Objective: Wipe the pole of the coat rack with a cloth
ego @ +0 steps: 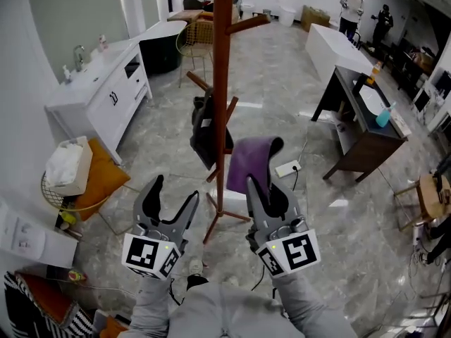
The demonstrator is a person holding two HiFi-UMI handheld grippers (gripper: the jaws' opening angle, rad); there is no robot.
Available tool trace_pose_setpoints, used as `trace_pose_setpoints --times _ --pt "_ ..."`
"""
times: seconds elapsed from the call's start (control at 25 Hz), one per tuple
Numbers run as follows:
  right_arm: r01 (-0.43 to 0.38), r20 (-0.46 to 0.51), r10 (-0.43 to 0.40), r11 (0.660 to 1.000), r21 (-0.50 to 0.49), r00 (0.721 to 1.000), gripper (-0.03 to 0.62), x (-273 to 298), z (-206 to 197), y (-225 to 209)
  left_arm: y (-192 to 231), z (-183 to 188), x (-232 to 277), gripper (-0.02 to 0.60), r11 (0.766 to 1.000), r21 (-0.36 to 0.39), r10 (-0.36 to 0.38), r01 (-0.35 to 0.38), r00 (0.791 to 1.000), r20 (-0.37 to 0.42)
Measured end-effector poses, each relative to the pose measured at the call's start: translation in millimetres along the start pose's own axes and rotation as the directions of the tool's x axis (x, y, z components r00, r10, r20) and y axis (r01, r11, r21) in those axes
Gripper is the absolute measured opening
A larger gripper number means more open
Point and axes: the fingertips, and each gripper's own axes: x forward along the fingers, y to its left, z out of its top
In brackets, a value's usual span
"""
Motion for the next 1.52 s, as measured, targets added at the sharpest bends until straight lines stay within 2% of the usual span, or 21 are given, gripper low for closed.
trace_pose_setpoints --times 0.16,0.28,0.44,0.6,0.84,1.0,1.12,1.32,1.52 --pt "0.037 0.015 -0.036 0.996 -0.079 0.999 0.055 22 9 1 14 9 19 0.379 0.999 0.020 -0.048 0.047 0.999 0.024" --pt "0.066 0.051 -0.058 0.981 -0.180 0.997 0.055 46 24 7 31 15 29 0.379 0.996 0.027 -0.083 0.082 0.995 0.052" --pt "0.141 0.135 -0.102 0.936 -0.322 0.986 0.055 79 58 9 53 25 43 0.377 0.993 0.033 -0.117 0.115 0.990 0.079" --pt "0.217 0.197 -0.142 0.870 -0.443 0.970 0.055 111 91 8 76 32 59 0.379 0.990 0.025 -0.144 0.142 0.984 0.102" --pt "0.218 0.149 -0.161 0.783 -0.583 0.976 0.055 159 104 10 97 31 75 0.377 0.984 0.001 -0.179 0.180 0.977 0.118" --pt "0.172 0.061 -0.174 0.746 -0.643 0.983 0.055 188 93 14 109 27 80 0.379 0.980 -0.019 -0.193 0.197 0.974 0.122" --pt "0.147 0.006 -0.190 0.740 -0.657 0.982 0.055 204 88 16 117 23 83 0.377 0.979 -0.034 -0.197 0.203 0.973 0.124" --pt "0.124 -0.026 -0.180 0.768 -0.628 0.983 0.055 218 88 15 125 19 88 0.377 0.976 -0.055 -0.204 0.213 0.970 0.133" --pt "0.094 -0.065 -0.177 0.756 -0.648 0.982 0.055 219 76 20 127 17 92 0.377 0.972 -0.070 -0.212 0.223 0.967 0.139"
